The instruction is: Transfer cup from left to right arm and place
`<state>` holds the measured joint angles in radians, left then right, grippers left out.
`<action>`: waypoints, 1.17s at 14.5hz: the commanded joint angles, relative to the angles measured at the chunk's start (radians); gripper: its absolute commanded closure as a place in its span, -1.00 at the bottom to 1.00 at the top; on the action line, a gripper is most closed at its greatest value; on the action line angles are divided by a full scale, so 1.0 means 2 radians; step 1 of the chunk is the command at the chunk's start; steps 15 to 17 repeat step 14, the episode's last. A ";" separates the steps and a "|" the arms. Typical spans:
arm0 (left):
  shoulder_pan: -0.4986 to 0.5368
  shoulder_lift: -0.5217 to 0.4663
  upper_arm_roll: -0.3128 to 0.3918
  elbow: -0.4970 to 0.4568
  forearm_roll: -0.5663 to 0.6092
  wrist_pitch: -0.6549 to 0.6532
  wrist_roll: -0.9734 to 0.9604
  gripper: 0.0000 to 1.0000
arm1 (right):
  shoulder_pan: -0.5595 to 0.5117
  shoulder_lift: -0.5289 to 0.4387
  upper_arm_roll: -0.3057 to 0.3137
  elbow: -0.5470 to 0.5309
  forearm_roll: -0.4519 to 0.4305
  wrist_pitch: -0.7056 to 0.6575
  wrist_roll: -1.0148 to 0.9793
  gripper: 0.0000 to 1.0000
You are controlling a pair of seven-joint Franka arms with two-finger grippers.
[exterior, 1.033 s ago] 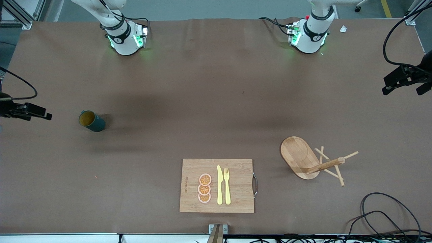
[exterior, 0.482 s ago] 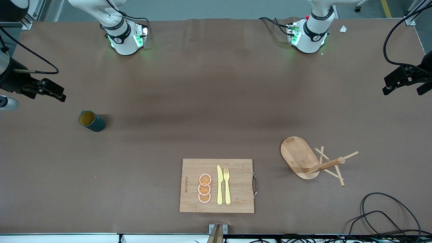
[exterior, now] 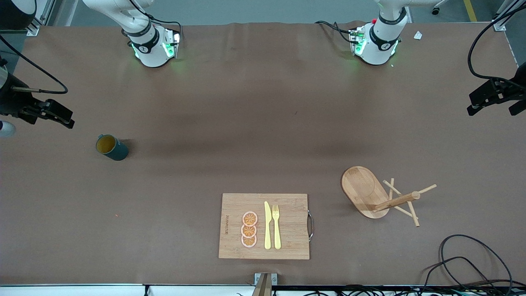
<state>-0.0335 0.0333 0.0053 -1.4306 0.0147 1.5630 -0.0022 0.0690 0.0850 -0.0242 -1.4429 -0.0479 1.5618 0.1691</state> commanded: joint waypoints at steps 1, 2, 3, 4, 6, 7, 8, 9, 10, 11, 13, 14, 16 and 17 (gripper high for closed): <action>0.001 0.003 -0.001 0.017 0.010 -0.003 -0.001 -1.00 | -0.008 0.001 0.000 0.004 -0.012 0.004 -0.016 -1.00; 0.001 0.003 -0.001 0.017 0.010 -0.003 -0.001 -1.00 | -0.010 0.002 -0.002 0.004 -0.012 0.005 -0.036 -1.00; 0.002 0.003 -0.001 0.017 0.009 -0.003 -0.001 -1.00 | -0.018 0.002 -0.001 0.004 -0.011 0.009 -0.047 -1.00; 0.002 0.002 -0.001 0.017 0.009 -0.003 0.000 -1.00 | -0.021 0.003 -0.001 0.004 -0.010 0.011 -0.048 -1.00; 0.002 0.002 -0.001 0.017 0.008 -0.003 -0.001 -1.00 | -0.022 0.003 -0.001 0.004 -0.009 0.011 -0.052 -1.00; 0.001 0.002 -0.001 0.017 0.010 -0.003 -0.002 -1.00 | -0.022 0.004 -0.001 0.004 -0.009 0.011 -0.060 -1.00; 0.001 0.002 -0.002 0.017 0.010 -0.003 -0.003 -1.00 | -0.023 0.004 -0.001 0.004 -0.008 0.011 -0.067 -1.00; 0.001 0.001 -0.002 0.017 0.010 -0.003 -0.003 -1.00 | -0.022 0.003 -0.001 0.006 -0.008 0.011 -0.068 -1.00; 0.001 0.000 -0.002 0.017 0.010 -0.003 -0.003 -1.00 | -0.022 0.003 -0.001 0.006 -0.007 0.011 -0.067 -1.00; 0.001 0.000 -0.002 0.017 0.010 -0.003 -0.003 -1.00 | -0.022 0.004 -0.001 0.006 -0.007 0.011 -0.068 -1.00; 0.001 0.000 -0.002 0.017 0.010 -0.003 -0.003 -1.00 | -0.023 0.004 -0.001 0.006 -0.006 0.011 -0.068 -1.00; 0.001 0.000 -0.002 0.017 0.010 -0.003 -0.003 -1.00 | -0.023 0.004 -0.001 0.006 -0.006 0.011 -0.069 -1.00; 0.001 0.000 -0.002 0.017 0.010 -0.003 -0.003 -1.00 | -0.023 0.004 -0.001 0.006 -0.006 0.011 -0.069 -1.00; 0.001 0.000 -0.002 0.017 0.010 -0.003 -0.003 -1.00 | -0.023 0.004 -0.001 0.006 -0.006 0.011 -0.069 -1.00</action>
